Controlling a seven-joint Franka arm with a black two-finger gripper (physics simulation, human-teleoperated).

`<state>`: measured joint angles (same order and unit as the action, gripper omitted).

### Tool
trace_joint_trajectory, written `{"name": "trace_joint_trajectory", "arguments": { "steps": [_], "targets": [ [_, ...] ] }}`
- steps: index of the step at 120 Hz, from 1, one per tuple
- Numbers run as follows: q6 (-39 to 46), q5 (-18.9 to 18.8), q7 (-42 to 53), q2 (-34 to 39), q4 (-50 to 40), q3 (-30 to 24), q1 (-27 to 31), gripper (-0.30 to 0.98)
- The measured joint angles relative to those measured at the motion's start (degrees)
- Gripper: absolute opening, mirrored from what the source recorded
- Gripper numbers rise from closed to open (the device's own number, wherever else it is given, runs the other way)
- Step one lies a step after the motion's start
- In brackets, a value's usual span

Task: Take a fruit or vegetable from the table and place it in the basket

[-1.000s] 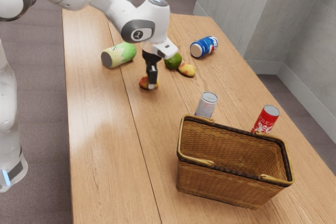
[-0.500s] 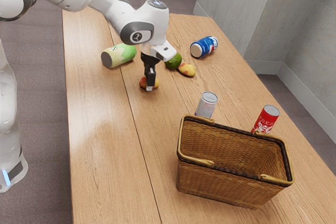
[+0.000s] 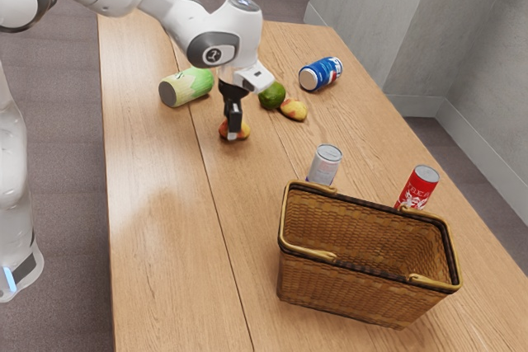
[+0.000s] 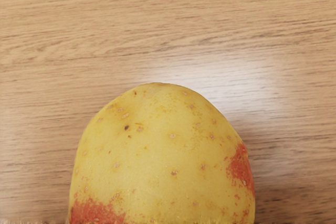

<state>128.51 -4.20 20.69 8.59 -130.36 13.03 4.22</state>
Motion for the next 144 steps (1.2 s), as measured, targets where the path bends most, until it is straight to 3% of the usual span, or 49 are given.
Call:
{"name": "trace_joint_trajectory", "arguments": {
  "steps": [144],
  "targets": [
    [0.59,0.0,0.6,-3.31,2.77,0.4,-0.21,0.69]
  ]
}}
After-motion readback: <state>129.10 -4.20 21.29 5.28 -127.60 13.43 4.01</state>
